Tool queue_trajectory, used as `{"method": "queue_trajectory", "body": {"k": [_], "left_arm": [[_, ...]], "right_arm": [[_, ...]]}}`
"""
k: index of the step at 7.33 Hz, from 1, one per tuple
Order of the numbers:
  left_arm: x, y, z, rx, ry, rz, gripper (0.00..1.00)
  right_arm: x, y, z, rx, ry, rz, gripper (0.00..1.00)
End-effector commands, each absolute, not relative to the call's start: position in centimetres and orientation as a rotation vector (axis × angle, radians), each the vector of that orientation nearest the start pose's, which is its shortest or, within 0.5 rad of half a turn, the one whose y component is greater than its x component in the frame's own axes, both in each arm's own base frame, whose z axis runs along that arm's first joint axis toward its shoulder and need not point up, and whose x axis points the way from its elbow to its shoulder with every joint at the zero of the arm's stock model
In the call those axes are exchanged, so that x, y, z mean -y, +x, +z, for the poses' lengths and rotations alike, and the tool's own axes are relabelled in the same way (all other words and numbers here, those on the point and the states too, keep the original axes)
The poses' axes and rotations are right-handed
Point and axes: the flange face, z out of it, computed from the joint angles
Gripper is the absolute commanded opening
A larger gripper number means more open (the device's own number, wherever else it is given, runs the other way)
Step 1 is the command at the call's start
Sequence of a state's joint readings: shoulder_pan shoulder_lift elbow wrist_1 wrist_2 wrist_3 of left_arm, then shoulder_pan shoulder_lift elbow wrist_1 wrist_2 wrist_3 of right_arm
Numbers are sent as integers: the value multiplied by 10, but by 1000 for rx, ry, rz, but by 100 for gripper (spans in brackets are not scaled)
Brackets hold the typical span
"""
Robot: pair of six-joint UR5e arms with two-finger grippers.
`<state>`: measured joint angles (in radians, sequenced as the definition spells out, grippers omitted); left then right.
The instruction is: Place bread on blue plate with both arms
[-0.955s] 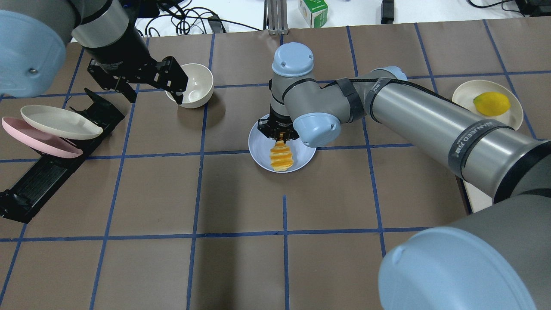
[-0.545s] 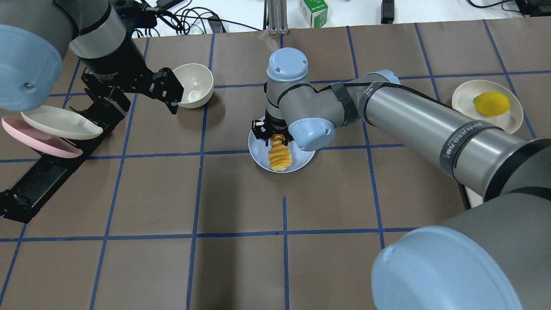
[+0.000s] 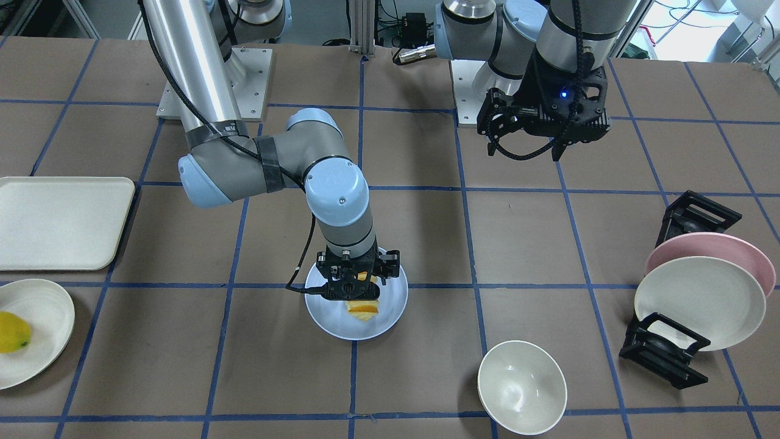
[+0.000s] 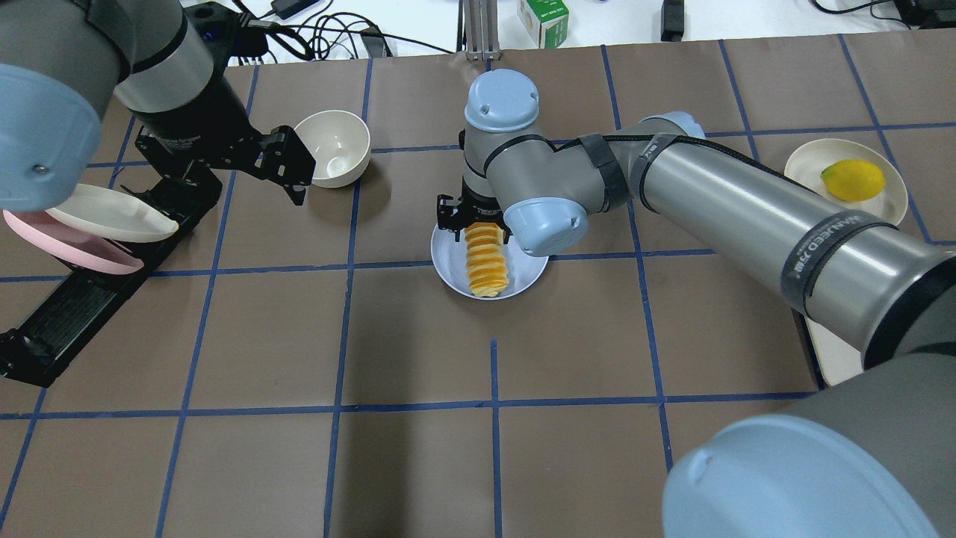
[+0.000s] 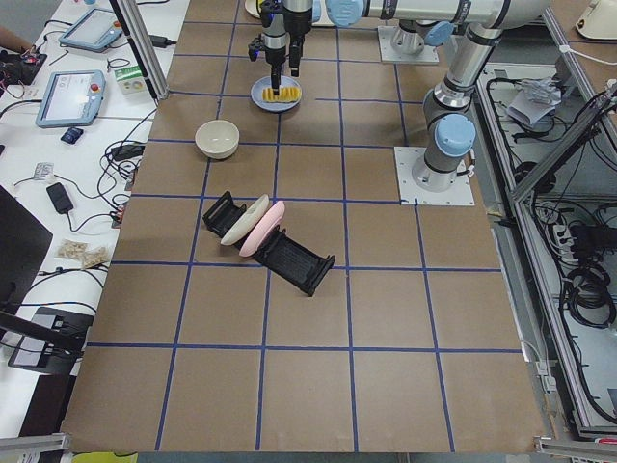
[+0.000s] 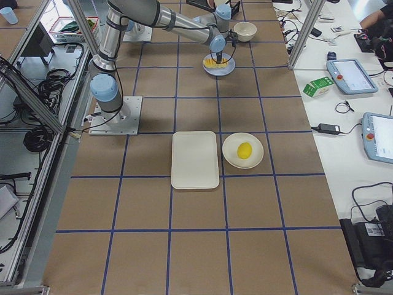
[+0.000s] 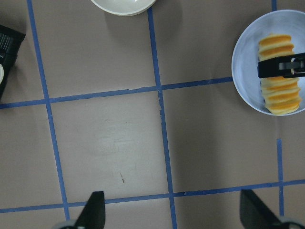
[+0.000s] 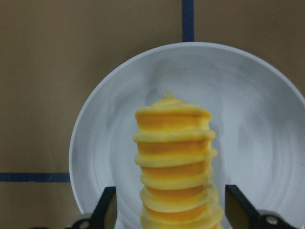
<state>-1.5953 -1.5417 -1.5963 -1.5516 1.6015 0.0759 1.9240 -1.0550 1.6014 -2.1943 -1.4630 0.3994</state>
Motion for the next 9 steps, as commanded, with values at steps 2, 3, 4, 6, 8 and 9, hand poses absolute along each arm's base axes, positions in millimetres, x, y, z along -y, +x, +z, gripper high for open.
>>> {"method": "queue_trajectory", "body": {"k": [2, 3, 4, 6, 8, 9], "left_arm": [[479, -142, 493, -3107, 145, -37, 100], [479, -142, 494, -3103, 147, -44, 100], [479, -142, 495, -3103, 147, -46, 100], [478, -143, 494, -3113, 143, -42, 100], [476, -142, 493, -3111, 147, -42, 100], [476, -142, 493, -3110, 147, -40, 100]], "right_arm": [[560, 320, 287, -3044, 139, -19, 100], [562, 267, 324, -3066, 209, 20, 100], [551, 225, 366, -3070, 251, 53, 100], [533, 172, 420, -3066, 236, 3, 100], [513, 158, 446, -3124, 233, -13, 100], [514, 153, 451, -3118, 244, -24, 100]]}}
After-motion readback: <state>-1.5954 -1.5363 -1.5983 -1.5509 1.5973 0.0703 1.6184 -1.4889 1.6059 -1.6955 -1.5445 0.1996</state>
